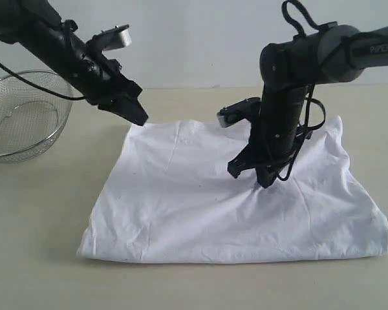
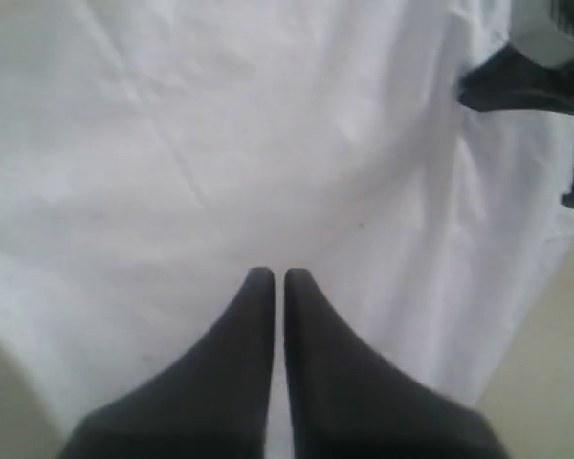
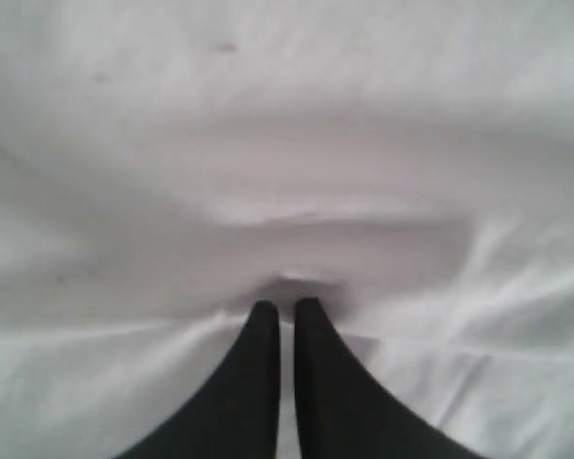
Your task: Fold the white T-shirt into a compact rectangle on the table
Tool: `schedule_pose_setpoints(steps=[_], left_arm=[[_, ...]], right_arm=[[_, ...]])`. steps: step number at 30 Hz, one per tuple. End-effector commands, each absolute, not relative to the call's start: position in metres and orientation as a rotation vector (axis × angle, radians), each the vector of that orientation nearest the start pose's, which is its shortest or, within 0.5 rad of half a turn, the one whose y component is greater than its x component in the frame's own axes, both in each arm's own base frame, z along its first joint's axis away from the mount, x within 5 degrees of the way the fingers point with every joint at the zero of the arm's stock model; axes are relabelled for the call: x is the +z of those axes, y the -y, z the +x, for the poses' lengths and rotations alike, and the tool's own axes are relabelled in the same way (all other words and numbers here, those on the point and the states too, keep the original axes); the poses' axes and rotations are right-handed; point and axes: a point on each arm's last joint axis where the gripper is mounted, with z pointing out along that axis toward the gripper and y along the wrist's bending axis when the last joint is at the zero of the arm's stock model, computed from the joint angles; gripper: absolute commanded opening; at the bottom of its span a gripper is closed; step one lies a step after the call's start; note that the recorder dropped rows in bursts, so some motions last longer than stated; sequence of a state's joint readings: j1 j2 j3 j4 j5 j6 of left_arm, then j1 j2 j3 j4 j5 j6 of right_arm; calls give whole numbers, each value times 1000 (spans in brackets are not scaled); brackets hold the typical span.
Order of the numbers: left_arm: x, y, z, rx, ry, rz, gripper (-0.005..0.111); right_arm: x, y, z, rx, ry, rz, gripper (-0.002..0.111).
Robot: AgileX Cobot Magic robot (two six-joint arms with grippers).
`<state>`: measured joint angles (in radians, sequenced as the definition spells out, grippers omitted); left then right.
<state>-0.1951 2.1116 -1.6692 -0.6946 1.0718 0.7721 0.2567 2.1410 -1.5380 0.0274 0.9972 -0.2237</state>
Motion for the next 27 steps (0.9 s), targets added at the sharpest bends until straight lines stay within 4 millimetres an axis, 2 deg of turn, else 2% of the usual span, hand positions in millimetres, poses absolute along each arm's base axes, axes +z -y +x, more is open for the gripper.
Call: schedule_pose_setpoints(steps=[1, 5, 9, 11, 14, 18, 23, 27], left_arm=[[182, 159, 393, -940, -2597, 970, 5], [151, 181, 370, -860, -2617, 1010, 5], [137, 192, 367, -729, -2579, 981, 5], [135, 192, 365, -712, -2581, 986, 5], [129, 191, 361, -733, -2619, 997, 5], [117, 188, 364, -673, -2661, 903, 5], [104, 181, 353, -642, -2751, 885, 5], [89, 174, 341, -618, -2800, 853, 5]], right_arm=[[175, -103, 401, 26, -2951, -687, 0], [189, -99, 396, -13, -2966, -649, 0], [185, -88, 381, -135, -3017, -564, 0], [179, -77, 371, -216, -3035, -508, 0], [170, -60, 347, -216, -3086, -436, 0], [168, -54, 321, -209, -3042, -372, 0], [142, -49, 301, -227, -3071, -276, 0], [124, -48, 291, -199, -3011, -296, 0]])
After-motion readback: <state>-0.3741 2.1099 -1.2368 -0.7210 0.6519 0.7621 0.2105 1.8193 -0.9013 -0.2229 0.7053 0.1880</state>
